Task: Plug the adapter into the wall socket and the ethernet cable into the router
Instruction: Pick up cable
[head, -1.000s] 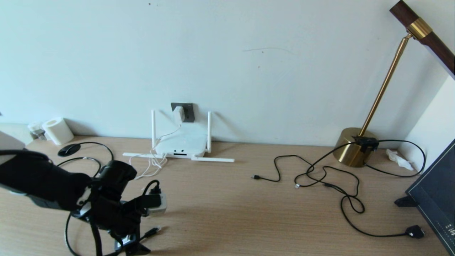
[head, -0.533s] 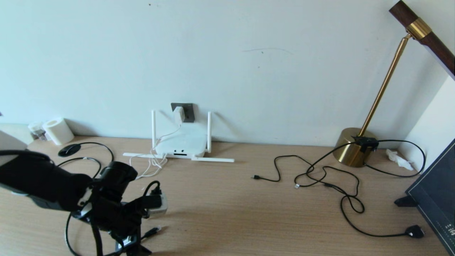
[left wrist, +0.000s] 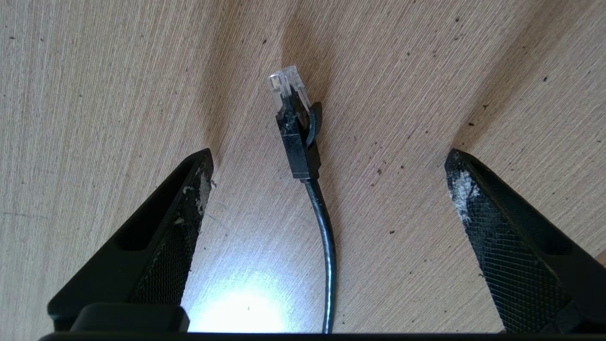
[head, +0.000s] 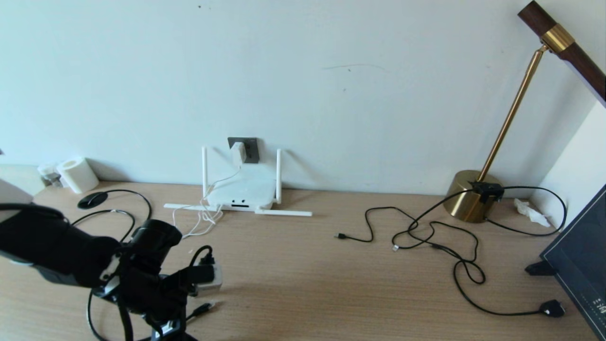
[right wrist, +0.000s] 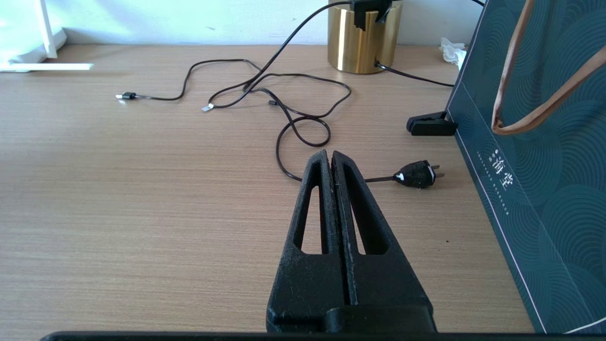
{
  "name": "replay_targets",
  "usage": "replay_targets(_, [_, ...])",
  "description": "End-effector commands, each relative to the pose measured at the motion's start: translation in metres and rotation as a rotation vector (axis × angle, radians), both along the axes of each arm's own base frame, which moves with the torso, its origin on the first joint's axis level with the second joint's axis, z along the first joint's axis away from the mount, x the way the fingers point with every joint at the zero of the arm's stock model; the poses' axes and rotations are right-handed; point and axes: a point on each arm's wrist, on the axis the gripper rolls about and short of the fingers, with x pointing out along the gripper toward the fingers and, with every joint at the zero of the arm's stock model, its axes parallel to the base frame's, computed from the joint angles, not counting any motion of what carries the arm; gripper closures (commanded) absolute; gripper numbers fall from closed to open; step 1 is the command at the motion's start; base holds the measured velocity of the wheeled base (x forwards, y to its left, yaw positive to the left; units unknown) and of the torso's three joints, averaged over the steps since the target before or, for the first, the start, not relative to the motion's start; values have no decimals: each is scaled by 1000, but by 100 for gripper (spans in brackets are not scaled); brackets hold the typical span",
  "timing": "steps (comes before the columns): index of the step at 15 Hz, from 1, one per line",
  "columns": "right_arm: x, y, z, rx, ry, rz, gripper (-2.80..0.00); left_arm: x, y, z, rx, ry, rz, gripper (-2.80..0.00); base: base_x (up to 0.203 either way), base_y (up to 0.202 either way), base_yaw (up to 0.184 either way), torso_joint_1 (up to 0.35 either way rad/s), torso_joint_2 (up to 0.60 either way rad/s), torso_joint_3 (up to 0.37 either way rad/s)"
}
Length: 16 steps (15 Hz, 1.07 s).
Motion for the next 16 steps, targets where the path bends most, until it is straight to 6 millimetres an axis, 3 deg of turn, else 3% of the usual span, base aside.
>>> replay_targets(1, [0, 0, 0, 0, -1, 0, 0, -1, 0, -1, 2, 2, -6, -280, 0, 0, 0, 0, 0, 0])
replay_targets(2, [0, 0, 0, 0, 0, 0, 0, -2, 0, -1, -3, 2, -8, -154, 0, 0, 0, 0, 0, 0])
replay_targets(3, [0, 0, 0, 0, -1, 0, 0, -2, 0, -2, -8, 7, -9, 0, 0, 0, 0, 0, 0, 0])
replay_targets(16, [0, 0, 0, 0, -1, 0, 0, -15, 4, -1, -13, 19, -2, 0, 0, 0, 0, 0, 0, 0])
